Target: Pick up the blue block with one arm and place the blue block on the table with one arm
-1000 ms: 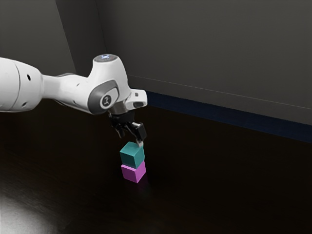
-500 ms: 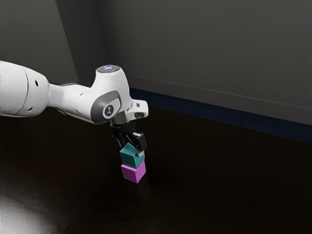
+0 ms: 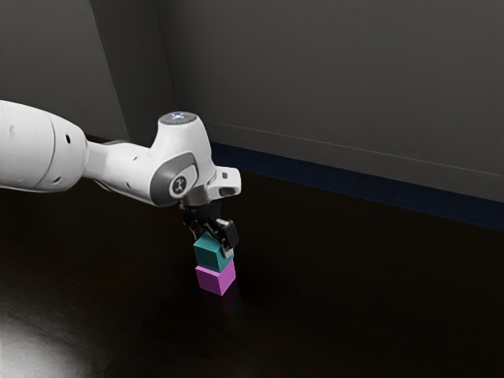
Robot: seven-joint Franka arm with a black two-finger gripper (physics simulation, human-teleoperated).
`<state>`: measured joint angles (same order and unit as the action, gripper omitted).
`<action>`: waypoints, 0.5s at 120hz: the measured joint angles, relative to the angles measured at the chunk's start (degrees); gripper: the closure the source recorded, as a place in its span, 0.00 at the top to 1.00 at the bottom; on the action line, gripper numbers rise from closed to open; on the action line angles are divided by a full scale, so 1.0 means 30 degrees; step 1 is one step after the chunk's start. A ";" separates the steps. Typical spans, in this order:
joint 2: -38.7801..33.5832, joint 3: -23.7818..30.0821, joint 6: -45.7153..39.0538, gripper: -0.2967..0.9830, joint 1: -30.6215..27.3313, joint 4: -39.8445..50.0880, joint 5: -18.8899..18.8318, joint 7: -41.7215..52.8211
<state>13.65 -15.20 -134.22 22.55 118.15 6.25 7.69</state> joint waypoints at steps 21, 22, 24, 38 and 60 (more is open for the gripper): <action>0.0004 0.0000 -0.0081 0.65 0.0012 -0.0039 0.0006 0.0019; 0.0004 0.0000 -0.0085 0.64 0.0012 -0.0042 0.0006 0.0019; 0.0004 0.0000 -0.0091 0.64 0.0013 -0.0047 0.0005 0.0021; 0.0028 0.0000 -0.0128 0.60 0.0009 -0.0082 -0.0007 0.0019; -0.0033 -0.0001 -0.0130 0.56 0.0018 -0.0088 -0.0070 -0.0022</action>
<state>13.55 -15.21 -134.61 22.60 117.88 6.04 7.62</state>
